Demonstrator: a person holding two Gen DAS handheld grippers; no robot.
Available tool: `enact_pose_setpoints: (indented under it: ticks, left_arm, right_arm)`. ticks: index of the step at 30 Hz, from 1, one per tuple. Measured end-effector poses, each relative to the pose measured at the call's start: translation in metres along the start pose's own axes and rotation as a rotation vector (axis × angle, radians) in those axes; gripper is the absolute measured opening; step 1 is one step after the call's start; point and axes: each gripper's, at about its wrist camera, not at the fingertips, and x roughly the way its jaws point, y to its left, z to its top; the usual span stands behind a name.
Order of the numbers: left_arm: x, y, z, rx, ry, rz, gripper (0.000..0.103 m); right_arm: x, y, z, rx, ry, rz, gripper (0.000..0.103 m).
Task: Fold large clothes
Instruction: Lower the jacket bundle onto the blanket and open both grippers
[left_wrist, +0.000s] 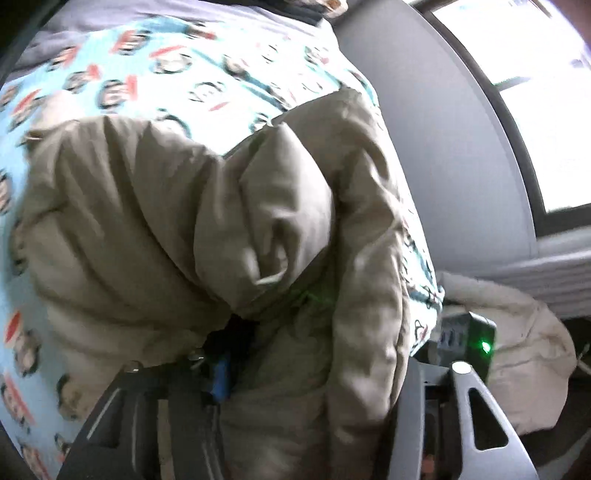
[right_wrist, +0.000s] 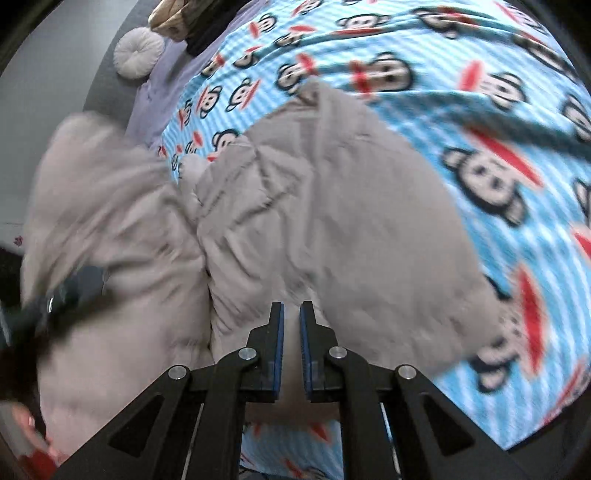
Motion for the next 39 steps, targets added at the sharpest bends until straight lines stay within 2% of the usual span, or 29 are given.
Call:
enact_pose_setpoints:
  ticks: [1, 5, 7, 8, 10, 12, 17, 21, 22, 25, 26, 27, 28, 31, 33, 36, 39]
  left_arm:
    - [0.01, -0.003, 0.003, 0.01, 0.002, -0.017, 0.062]
    - [0.043, -0.017, 0.01, 0.057, 0.022, -0.032, 0.069]
    - [0.058, -0.02, 0.015, 0.055, 0.03, -0.047, 0.086]
    - [0.065, -0.023, 0.018, 0.052, 0.034, -0.06, 0.089]
    - [0.08, -0.026, 0.026, 0.051, 0.046, -0.052, 0.09]
    - [0.088, -0.033, 0.033, 0.06, 0.049, -0.036, 0.09]
    - [0.096, -0.041, 0.039, 0.07, 0.068, -0.017, 0.09]
    - [0.099, -0.047, 0.039, 0.115, 0.088, 0.015, 0.09]
    - [0.099, -0.047, 0.039, 0.124, 0.089, 0.017, 0.09]
    - [0.088, -0.047, 0.041, 0.12, 0.079, 0.006, 0.09]
    - [0.079, -0.048, 0.042, 0.122, 0.058, -0.001, 0.09]
    - [0.066, -0.049, 0.044, 0.137, 0.023, 0.005, 0.09]
    - [0.055, -0.049, 0.045, 0.155, -0.012, 0.021, 0.09]
    - [0.011, -0.039, 0.046, 0.221, -0.16, 0.151, 0.09]
    - [-0.006, -0.027, 0.046, 0.236, -0.211, 0.235, 0.09]
    - [-0.008, 0.0, 0.05, 0.242, -0.225, 0.378, 0.09]
    - [0.016, 0.013, 0.056, 0.227, -0.208, 0.405, 0.089]
  right_arm:
    - [-0.006, -0.007, -0.003, 0.005, -0.006, 0.003, 0.01]
    - [-0.019, -0.023, -0.011, 0.037, -0.028, 0.017, 0.01]
    - [-0.029, -0.029, -0.015, 0.043, -0.048, 0.028, 0.01]
    - [-0.036, -0.033, -0.017, 0.04, -0.06, 0.035, 0.01]
    - [-0.048, -0.037, -0.022, 0.036, -0.084, 0.052, 0.022]
    - [-0.064, -0.041, -0.027, 0.035, -0.119, 0.063, 0.06]
    - [-0.082, -0.032, -0.03, 0.013, -0.149, 0.136, 0.062]
    - [-0.064, -0.004, -0.021, -0.027, -0.125, 0.192, 0.064]
    - [-0.06, 0.003, -0.019, -0.03, -0.125, 0.196, 0.064]
    - [-0.049, 0.013, -0.014, -0.039, -0.12, 0.103, 0.062]
    - [-0.048, 0.013, -0.015, -0.048, -0.128, 0.071, 0.035]
    - [-0.045, 0.015, -0.014, -0.057, -0.128, 0.028, 0.017]
    - [-0.044, 0.016, -0.014, -0.068, -0.136, -0.01, 0.016]
    - [-0.048, 0.017, -0.021, -0.121, -0.184, -0.116, 0.011]
    - [-0.054, 0.01, -0.03, -0.107, -0.205, -0.16, 0.01]
    - [-0.056, -0.015, -0.038, -0.011, -0.198, -0.18, 0.01]
    - [-0.043, -0.036, -0.042, 0.046, -0.166, -0.185, 0.01]
